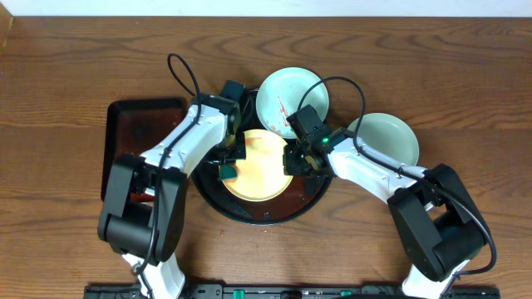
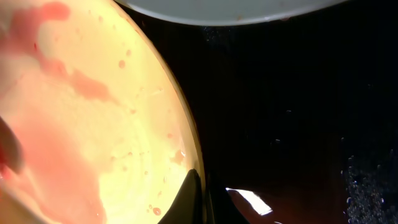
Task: Clean dirty plates on tray and stack at the side
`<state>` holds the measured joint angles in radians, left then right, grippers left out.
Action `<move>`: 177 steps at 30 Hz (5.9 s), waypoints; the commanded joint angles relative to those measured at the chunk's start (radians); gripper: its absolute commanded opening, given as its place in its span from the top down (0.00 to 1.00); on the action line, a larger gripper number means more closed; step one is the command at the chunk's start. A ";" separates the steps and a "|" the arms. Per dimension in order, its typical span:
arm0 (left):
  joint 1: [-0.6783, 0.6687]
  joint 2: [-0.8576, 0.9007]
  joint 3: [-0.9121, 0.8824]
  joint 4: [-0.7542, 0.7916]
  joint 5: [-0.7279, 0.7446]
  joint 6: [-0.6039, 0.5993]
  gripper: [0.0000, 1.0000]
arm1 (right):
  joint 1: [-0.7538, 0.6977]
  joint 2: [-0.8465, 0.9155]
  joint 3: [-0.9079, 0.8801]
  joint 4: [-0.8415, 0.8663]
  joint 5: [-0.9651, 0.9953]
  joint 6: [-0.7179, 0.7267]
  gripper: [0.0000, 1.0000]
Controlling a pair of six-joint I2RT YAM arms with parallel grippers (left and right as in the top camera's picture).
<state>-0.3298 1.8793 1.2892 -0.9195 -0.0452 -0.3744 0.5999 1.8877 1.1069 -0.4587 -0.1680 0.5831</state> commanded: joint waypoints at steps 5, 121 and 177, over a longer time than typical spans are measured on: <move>0.035 -0.171 0.048 -0.060 -0.113 -0.027 0.93 | 0.000 0.020 -0.003 -0.017 -0.004 -0.021 0.99; 0.065 -0.158 0.040 -0.060 -0.041 0.018 0.93 | 0.464 -0.485 0.010 -0.383 1.424 -0.131 0.99; 0.065 -0.158 0.040 -0.061 -0.041 0.018 0.92 | -0.768 -0.339 -0.093 -0.266 0.122 -0.208 0.69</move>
<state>-0.2699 1.7111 1.3193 -0.9802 -0.0811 -0.3656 -0.1623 1.5494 1.0061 -0.7437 -0.0395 0.3878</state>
